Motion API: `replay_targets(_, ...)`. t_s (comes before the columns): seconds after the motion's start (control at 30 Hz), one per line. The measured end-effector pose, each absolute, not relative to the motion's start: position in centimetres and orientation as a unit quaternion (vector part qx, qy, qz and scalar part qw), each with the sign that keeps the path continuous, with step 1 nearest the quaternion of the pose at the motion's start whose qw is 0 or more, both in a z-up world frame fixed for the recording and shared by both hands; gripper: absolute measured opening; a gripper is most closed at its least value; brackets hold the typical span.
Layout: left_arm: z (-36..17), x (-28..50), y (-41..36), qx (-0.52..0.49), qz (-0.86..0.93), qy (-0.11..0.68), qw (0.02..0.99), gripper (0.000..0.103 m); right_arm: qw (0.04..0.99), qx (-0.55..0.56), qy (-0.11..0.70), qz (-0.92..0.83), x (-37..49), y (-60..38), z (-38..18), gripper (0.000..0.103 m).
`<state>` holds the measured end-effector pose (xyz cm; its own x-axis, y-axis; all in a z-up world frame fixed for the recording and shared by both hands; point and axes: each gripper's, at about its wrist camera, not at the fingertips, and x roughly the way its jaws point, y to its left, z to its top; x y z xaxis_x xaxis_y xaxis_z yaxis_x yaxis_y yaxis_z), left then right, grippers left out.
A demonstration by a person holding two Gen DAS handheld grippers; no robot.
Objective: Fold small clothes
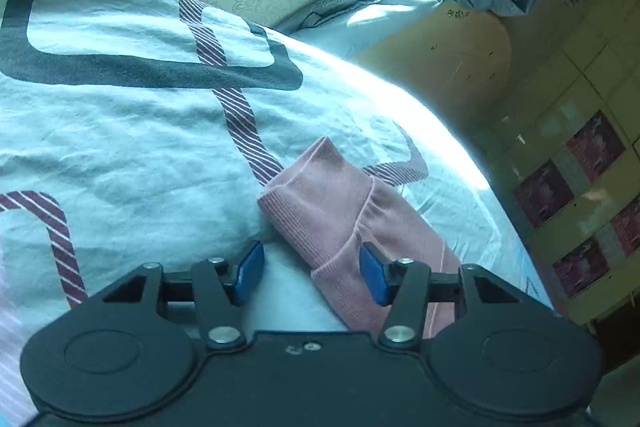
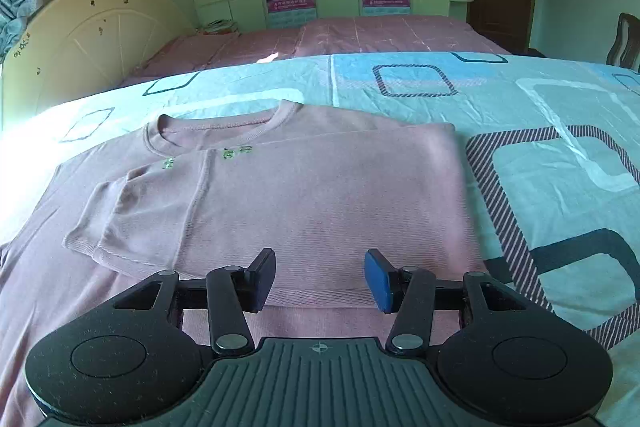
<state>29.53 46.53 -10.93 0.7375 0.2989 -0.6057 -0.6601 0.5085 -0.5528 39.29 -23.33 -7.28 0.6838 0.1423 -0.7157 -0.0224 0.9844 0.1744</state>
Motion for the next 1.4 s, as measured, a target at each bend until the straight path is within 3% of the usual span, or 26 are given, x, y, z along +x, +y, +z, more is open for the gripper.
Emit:
replay_targets(0.2, -11.4, 31.2, 47.4, -0.427, 0.255, 0.21, 0.842, 0.05, 0.913, 0.085, 0.397, 0.036, 40.2, -22.6, -6.3, 0.05)
replay_targets(0.23, -11.5, 31.6, 47.5, -0.42, 0.25, 0.216, 0.845, 0.039, 0.913, 0.088, 0.398, 0.034, 40.3, -22.7, -6.3, 0.05)
replay_targets(0.27, -11.5, 32.0, 47.4, -0.416, 0.246, 0.228, 0.846, 0.012, 0.912, 0.092, 0.398, 0.031, 40.4, -22.8, -6.3, 0.05)
replay_targets(0.5, -9.1, 34.2, 42.5, -0.296, 0.238, 0.245, 0.892, 0.012, 0.908, 0.12, 0.4, 0.019, 40.6, -23.8, -6.6, 0.05)
replay_targets(0.8, -3.7, 41.8, 20.0, -0.151, 0.023, 0.267, 0.951, 0.012, 0.909, 0.16, 0.384, 0.019, 40.0, -26.5, -6.8, 0.05)
replay_targets(1.03, -6.5, 46.4, 1.1, -0.039, -0.107, 0.341, 0.933, 0.012, 0.907, 0.223, 0.357, 0.029, 38.3, -30.3, -6.1, 0.05)
replay_targets(1.17, -10.0, 47.9, -4.8, -0.006, -0.136, 0.388, 0.912, 0.008, 0.903, 0.241, 0.354, 0.029, 37.6, -32.0, -5.9, 0.05)
replay_targets(1.2, -11.0, 48.3, -5.9, 0.002, -0.146, 0.403, 0.903, 0.01, 0.902, 0.244, 0.355, 0.029, 37.5, -32.3, -5.8, 0.05)
replay_targets(1.3, -12.2, 47.6, -7.8, 0.039, -0.159, 0.388, 0.907, 0.043, 0.897, 0.255, 0.36, 0.038, 37.3, -32.9, -6.0, 0.05)
replay_targets(1.33, -12.0, 47.1, -7.8, 0.036, -0.173, 0.39, 0.904, 0.076, 0.894, 0.261, 0.362, 0.043, 37.4, -32.9, -6.1, 0.05)
replay_targets(1.37, -11.6, 46.6, -7.4, 0.036, -0.17, 0.385, 0.906, 0.088, 0.89, 0.269, 0.364, 0.051, 37.6, -32.8, -6.3, 0.05)
replay_targets(1.4, -11.0, 45.7, -6.9, 0.042, -0.165, 0.368, 0.914, 0.085, 0.886, 0.278, 0.366, 0.06, 37.8, -32.6, -6.4, 0.05)
